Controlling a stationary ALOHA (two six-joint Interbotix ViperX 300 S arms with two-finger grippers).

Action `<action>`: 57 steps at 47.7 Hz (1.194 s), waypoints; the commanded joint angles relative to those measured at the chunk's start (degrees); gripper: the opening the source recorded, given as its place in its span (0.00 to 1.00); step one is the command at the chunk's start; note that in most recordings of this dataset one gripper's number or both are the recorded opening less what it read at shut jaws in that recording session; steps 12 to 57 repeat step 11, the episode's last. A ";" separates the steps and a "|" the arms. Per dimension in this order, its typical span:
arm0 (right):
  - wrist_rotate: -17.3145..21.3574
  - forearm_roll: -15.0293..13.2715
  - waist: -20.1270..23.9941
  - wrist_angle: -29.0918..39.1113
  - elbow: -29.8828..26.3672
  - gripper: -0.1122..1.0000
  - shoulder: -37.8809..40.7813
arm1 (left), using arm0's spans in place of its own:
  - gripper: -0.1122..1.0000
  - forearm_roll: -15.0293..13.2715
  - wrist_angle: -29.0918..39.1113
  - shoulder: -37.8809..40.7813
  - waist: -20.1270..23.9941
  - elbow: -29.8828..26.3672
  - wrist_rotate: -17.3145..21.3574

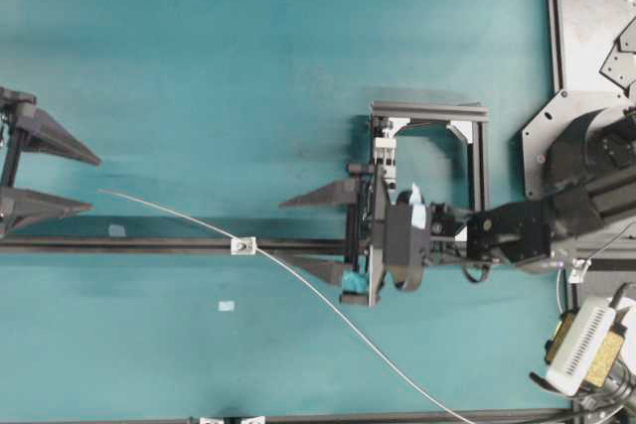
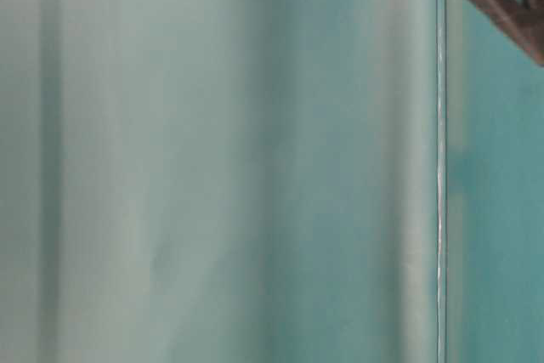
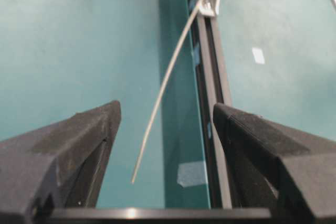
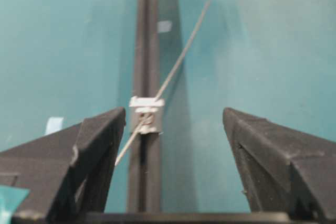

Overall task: Insert the wire into the hole on the right side and pull it with the left arm.
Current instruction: 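Pull the wire leftward through the bracket with the left gripper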

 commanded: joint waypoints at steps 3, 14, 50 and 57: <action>-0.35 -0.18 -1.49 -0.26 0.44 0.85 -2.64 | 0.93 0.18 1.49 -2.64 1.05 -0.35 0.26; -1.14 -0.18 -2.90 -0.26 1.58 0.85 -3.96 | 0.93 0.26 4.13 -4.75 2.11 -0.26 0.44; -1.14 -0.18 -2.90 -0.26 1.58 0.85 -3.96 | 0.93 0.26 4.13 -4.75 2.11 -0.26 0.44; -1.14 -0.18 -2.90 -0.26 1.58 0.85 -3.96 | 0.93 0.26 4.13 -4.75 2.11 -0.26 0.44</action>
